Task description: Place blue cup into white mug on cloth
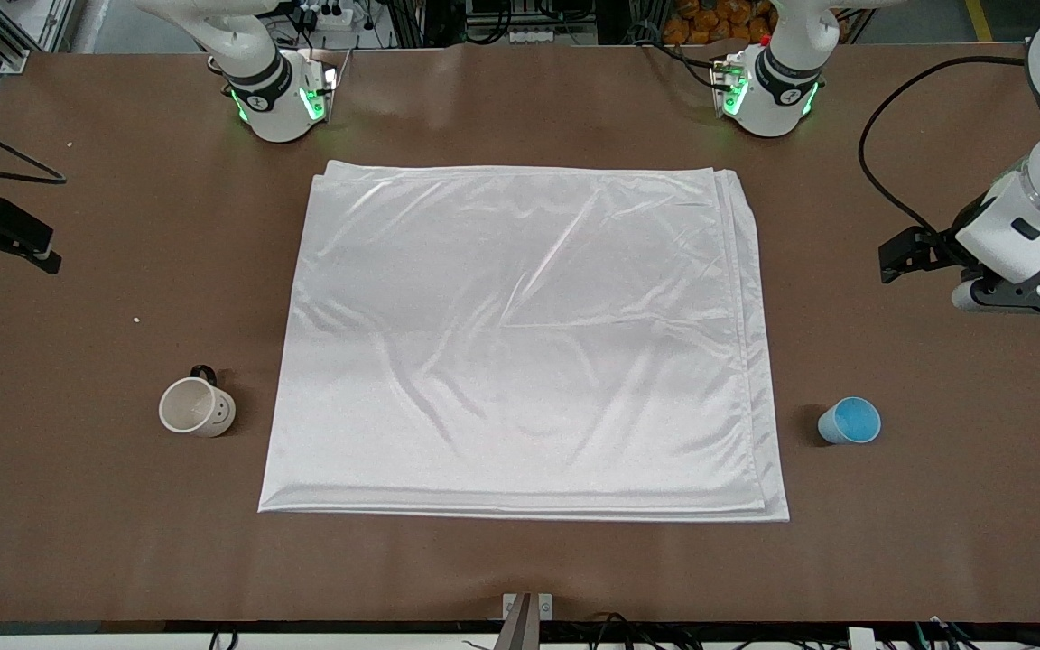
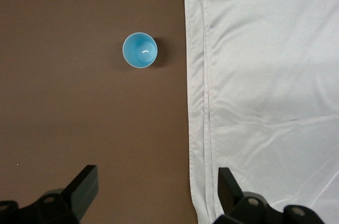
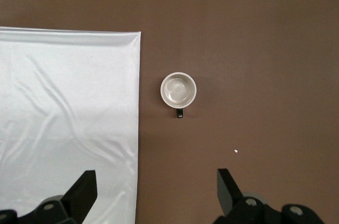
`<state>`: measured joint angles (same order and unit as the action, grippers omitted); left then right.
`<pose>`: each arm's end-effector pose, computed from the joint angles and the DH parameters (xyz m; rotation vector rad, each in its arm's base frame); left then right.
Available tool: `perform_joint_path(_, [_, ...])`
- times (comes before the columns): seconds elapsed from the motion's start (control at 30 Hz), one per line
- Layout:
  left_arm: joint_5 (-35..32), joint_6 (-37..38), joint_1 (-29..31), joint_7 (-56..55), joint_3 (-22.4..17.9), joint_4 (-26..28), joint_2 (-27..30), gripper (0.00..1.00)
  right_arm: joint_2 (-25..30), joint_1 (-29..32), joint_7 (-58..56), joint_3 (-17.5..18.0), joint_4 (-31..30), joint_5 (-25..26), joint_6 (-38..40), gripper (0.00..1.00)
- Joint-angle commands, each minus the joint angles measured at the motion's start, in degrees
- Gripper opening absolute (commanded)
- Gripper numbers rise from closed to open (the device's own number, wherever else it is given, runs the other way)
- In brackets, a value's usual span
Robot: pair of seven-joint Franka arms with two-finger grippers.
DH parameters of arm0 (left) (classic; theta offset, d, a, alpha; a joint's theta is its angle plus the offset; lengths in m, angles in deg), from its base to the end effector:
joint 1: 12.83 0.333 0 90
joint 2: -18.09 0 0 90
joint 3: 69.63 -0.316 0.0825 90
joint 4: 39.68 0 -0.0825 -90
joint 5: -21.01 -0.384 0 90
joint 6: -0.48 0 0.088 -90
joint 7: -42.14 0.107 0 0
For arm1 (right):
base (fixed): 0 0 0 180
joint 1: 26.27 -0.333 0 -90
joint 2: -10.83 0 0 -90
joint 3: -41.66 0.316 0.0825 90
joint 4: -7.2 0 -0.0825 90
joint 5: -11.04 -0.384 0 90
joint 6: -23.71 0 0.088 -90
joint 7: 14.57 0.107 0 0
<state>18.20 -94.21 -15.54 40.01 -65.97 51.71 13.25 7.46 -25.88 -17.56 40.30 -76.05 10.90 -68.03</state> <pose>0.5817 -0.0586 0.5721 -3.0937 0.1215 0.0362 0.5763 -0.0169 0.6499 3.1356 0.0341 0.1402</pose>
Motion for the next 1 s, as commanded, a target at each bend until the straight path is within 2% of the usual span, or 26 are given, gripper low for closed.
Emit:
perform_joint_path(0.0, [0.71,-0.14,0.16,0.99,0.12,0.54,0.53,1.0,1.0,0.05,0.7,0.21,-0.87,-0.48,0.59,1.0])
perform_joint_path(0.43, [0.79,-0.67,0.77,0.29,0.03,-0.07,-1.31,1.0,0.73,0.05,0.61,0.21,-0.87,-0.48,0.86,1.0])
perform_joint_path(0.6, [0.01,-1.81,0.95,0.81,-0.58,-0.34,-5.78,1.0,0.38,1.63,0.79,0.12,-0.78,-1.01,1.48,1.0])
perform_joint_path(0.97, [-0.17,-11.74,3.85,1.17,-1.28,-2.0,-16.33,1.0,-1.2,1.55,0.7,0.21,-0.69,-0.83,2.79,1.0])
